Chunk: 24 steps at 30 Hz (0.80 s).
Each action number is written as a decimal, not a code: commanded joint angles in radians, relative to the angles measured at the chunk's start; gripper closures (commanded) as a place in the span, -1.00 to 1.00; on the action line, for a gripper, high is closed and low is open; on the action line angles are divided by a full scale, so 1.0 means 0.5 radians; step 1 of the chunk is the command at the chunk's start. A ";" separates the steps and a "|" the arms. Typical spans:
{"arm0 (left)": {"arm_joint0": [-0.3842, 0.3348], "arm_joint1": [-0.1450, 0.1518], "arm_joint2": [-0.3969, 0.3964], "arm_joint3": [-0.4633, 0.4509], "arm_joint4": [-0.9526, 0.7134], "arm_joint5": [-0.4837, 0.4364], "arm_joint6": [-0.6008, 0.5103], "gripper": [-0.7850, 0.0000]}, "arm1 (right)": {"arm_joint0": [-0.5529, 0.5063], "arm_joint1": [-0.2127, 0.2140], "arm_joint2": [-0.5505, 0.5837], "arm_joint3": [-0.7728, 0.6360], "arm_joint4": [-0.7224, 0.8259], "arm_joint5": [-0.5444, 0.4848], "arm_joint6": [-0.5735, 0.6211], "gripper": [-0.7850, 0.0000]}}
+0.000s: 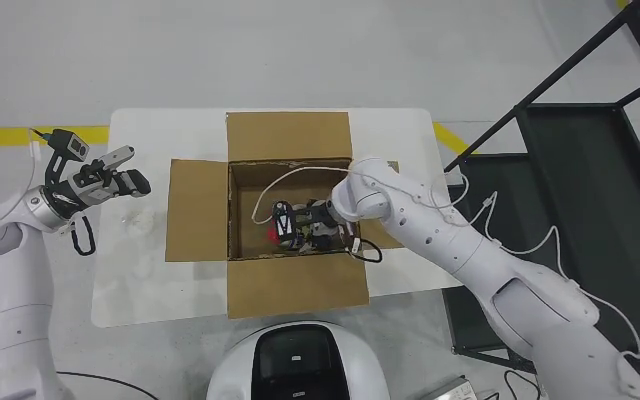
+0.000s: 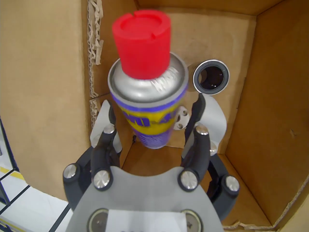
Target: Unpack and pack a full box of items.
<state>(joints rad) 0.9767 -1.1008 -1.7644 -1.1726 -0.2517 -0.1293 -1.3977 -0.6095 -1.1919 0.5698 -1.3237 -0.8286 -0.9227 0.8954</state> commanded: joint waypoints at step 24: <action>-0.010 0.036 -0.028 0.235 -0.113 -0.139 0.089 -1.00 | -0.560 0.387 0.950 -0.322 0.705 -0.179 -0.520 -1.00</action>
<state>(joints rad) 0.9757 -1.0852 -1.7777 -1.0738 -0.3175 -0.1834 -1.3637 -0.8681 -1.0098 1.0162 -1.4755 -0.5046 -1.0122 0.6299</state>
